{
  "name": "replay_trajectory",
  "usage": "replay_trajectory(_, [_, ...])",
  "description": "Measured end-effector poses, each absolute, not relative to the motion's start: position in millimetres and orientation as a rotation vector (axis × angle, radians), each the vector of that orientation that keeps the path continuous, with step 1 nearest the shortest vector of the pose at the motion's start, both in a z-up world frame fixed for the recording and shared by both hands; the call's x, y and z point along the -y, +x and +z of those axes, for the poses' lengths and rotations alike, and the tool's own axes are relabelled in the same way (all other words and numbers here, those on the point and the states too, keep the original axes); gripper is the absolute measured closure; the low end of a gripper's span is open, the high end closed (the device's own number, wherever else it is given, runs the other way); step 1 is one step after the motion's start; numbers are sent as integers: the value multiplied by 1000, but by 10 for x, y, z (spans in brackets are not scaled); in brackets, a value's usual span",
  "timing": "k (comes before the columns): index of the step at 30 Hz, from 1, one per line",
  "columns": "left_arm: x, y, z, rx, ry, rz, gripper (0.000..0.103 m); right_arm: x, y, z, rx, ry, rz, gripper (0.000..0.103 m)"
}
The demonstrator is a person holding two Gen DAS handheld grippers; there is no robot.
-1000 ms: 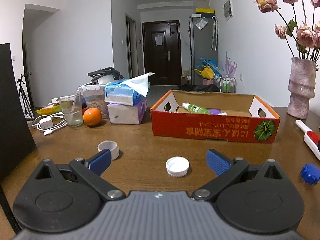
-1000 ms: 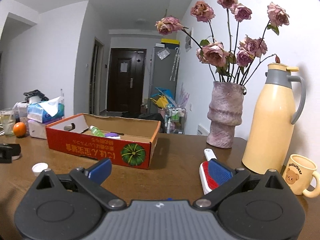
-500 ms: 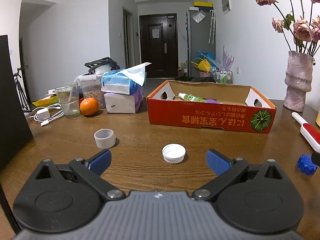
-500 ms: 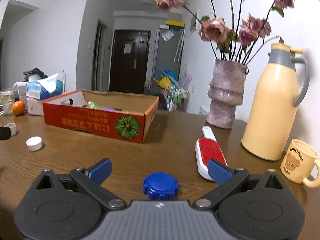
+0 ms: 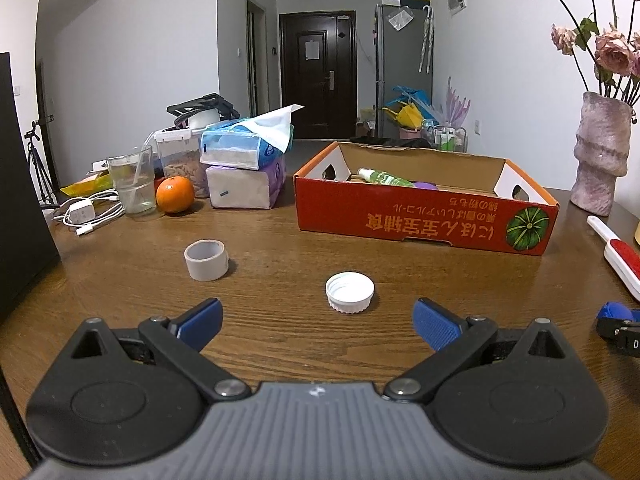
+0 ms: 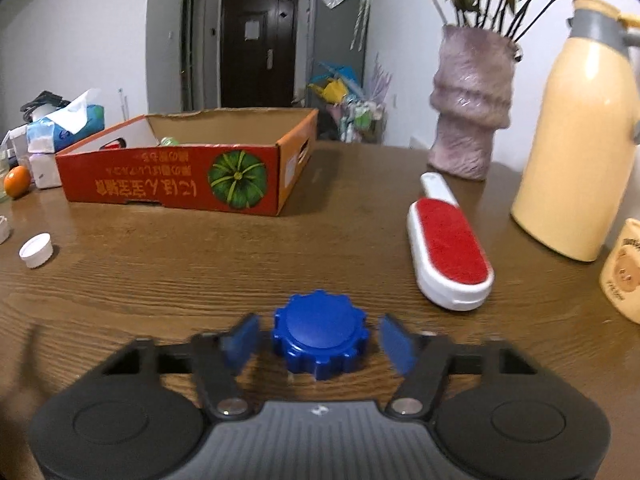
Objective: Organize rigid objects
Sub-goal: 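Move the right tool down to the blue cap, fingers open around it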
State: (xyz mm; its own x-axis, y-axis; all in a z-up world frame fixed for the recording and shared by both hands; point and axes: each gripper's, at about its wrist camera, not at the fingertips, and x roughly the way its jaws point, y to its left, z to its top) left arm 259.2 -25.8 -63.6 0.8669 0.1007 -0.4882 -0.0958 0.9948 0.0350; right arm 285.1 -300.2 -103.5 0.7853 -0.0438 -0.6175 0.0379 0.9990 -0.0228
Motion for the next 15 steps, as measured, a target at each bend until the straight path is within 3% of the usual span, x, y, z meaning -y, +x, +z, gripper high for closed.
replay_trajectory(15, [260,2923,-742,-585,9,82,0,2989,2671,-892,-505,12,-94,52])
